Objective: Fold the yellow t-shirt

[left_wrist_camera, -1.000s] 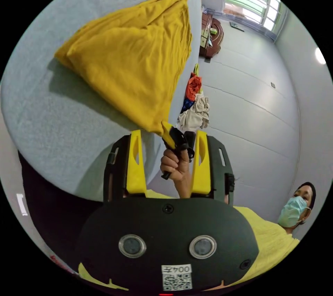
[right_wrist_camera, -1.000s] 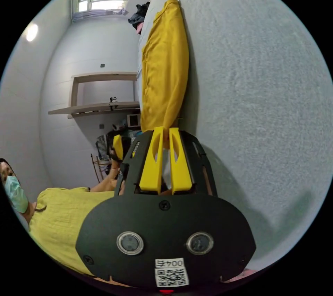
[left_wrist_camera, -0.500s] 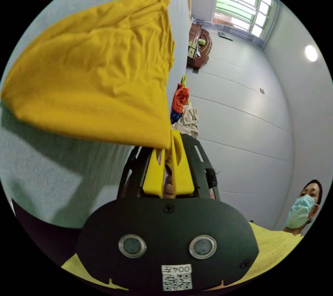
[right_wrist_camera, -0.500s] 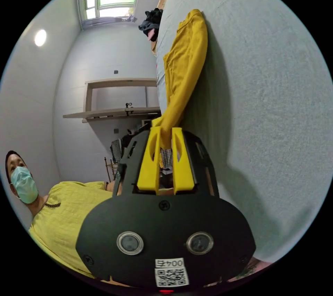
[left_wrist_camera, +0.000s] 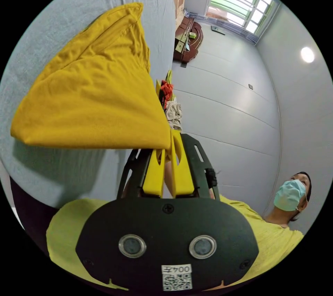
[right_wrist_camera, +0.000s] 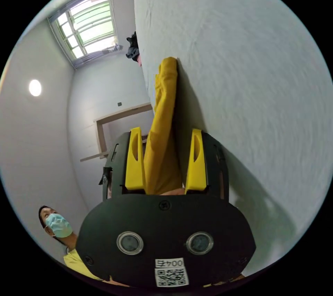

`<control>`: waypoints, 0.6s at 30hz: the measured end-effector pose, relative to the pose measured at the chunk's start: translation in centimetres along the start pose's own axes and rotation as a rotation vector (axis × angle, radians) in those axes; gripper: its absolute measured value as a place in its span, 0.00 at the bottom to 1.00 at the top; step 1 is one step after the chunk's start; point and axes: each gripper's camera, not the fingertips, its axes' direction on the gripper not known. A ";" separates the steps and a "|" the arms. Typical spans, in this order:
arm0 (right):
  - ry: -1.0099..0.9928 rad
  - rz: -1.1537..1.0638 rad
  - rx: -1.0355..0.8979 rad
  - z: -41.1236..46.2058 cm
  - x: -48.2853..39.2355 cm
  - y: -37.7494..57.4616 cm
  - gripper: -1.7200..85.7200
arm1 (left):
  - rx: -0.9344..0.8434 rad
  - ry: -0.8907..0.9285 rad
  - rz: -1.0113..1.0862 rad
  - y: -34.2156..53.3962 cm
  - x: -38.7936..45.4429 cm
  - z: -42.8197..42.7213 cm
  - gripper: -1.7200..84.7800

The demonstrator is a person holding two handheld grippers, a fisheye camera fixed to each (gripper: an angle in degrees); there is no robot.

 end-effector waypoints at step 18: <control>-0.374 -0.447 -0.178 16.4 -17.6 10.5 0.02 | 0.326 -0.086 0.467 25.6 9.4 -19.3 0.07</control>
